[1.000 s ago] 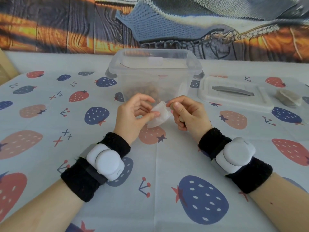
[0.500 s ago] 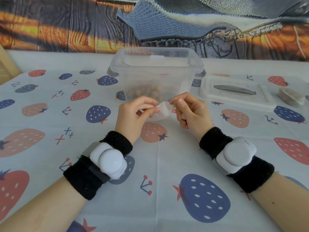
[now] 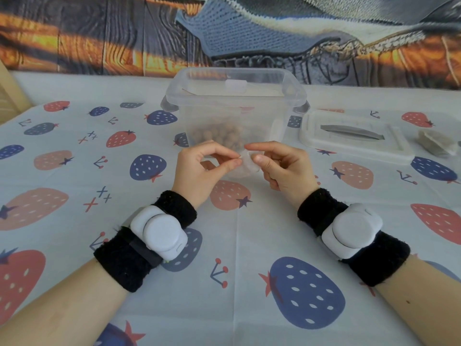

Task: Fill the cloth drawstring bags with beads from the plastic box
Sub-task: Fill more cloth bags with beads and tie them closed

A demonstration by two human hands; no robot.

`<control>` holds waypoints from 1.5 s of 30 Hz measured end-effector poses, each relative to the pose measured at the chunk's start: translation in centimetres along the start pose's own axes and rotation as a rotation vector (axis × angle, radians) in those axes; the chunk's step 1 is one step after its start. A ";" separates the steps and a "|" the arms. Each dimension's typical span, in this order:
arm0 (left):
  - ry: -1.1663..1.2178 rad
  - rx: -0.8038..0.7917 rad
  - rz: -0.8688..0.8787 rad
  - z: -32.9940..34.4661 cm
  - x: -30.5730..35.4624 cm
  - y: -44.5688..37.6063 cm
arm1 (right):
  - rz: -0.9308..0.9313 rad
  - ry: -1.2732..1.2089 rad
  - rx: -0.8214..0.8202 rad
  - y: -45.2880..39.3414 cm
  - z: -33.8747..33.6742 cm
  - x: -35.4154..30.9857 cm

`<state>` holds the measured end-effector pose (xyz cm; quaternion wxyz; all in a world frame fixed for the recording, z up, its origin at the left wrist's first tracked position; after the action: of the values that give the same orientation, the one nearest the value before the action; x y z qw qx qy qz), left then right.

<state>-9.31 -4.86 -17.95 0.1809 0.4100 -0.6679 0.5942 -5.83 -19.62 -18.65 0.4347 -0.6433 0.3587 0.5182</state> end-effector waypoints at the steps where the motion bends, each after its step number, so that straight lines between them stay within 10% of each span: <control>1: 0.005 -0.004 -0.005 0.1 0.0 0.0 | 0.000 0.001 0.000 0.0 0.0 0.0; 16: -0.135 0.033 0.091 -0.4 0.9 0.1 | 0.237 0.010 0.087 -0.4 -0.7 2.3; 28: -0.201 -0.030 0.101 0.2 0.9 0.1 | -0.097 0.214 0.318 0.4 -1.9 -0.9; 45: -0.173 0.003 0.119 0.1 1.5 0.0 | -0.096 0.209 0.147 0.2 -0.2 -0.4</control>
<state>-10.25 -5.44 -16.88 0.0865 0.4194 -0.7035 0.5673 -5.97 -19.90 -18.29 0.4652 -0.6768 0.4078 0.3991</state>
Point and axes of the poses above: each hand's wrist, its own y-axis away from the middle knuckle, its own z-axis out of the palm, x = y × z, the point moved 9 cm from there along -y, towards the middle knuckle, and after that the axes turned 10 degrees about z, right-handed, at the moved point
